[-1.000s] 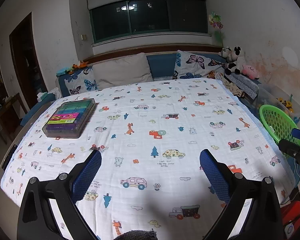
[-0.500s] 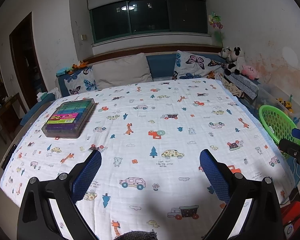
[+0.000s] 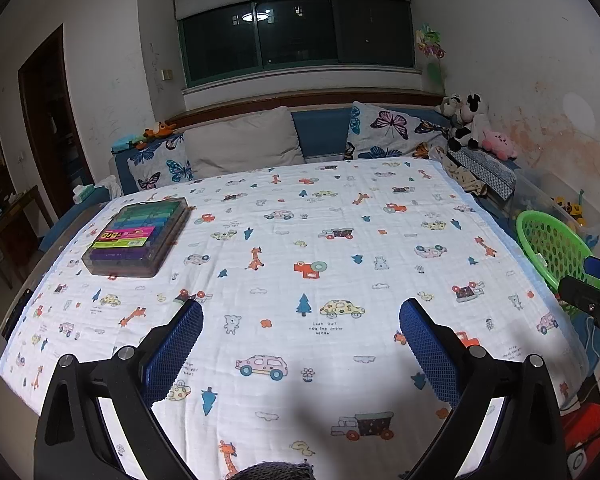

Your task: Collect trash

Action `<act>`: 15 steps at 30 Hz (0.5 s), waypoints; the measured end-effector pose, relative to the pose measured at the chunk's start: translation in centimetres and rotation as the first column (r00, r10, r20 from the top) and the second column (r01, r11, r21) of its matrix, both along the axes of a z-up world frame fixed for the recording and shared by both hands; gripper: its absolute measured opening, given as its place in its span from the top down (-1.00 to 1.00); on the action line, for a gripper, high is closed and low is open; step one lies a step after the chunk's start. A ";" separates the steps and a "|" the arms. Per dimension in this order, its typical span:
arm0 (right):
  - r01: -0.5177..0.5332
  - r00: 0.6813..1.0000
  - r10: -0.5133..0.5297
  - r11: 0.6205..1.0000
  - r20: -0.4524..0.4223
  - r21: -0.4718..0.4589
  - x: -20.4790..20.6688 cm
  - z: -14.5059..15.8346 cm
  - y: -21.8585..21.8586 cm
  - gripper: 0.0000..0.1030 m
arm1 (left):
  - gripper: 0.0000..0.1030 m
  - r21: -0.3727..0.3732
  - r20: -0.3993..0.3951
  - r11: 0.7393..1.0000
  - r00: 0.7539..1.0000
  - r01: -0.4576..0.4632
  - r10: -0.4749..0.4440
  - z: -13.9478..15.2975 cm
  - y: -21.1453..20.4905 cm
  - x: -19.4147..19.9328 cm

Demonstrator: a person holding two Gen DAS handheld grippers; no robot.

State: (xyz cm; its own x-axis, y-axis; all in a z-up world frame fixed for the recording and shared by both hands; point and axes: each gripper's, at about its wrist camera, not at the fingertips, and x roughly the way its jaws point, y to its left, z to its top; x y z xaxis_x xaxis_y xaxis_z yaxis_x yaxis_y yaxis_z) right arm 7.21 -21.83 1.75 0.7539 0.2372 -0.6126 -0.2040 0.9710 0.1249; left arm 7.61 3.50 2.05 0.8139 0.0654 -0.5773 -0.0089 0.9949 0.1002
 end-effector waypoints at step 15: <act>0.002 1.000 -0.002 1.000 0.000 0.002 0.0 0.1 -0.2 -0.89 | -0.85 -0.005 0.009 1.000 1.000 0.005 -0.005 0.2 -0.8 -0.1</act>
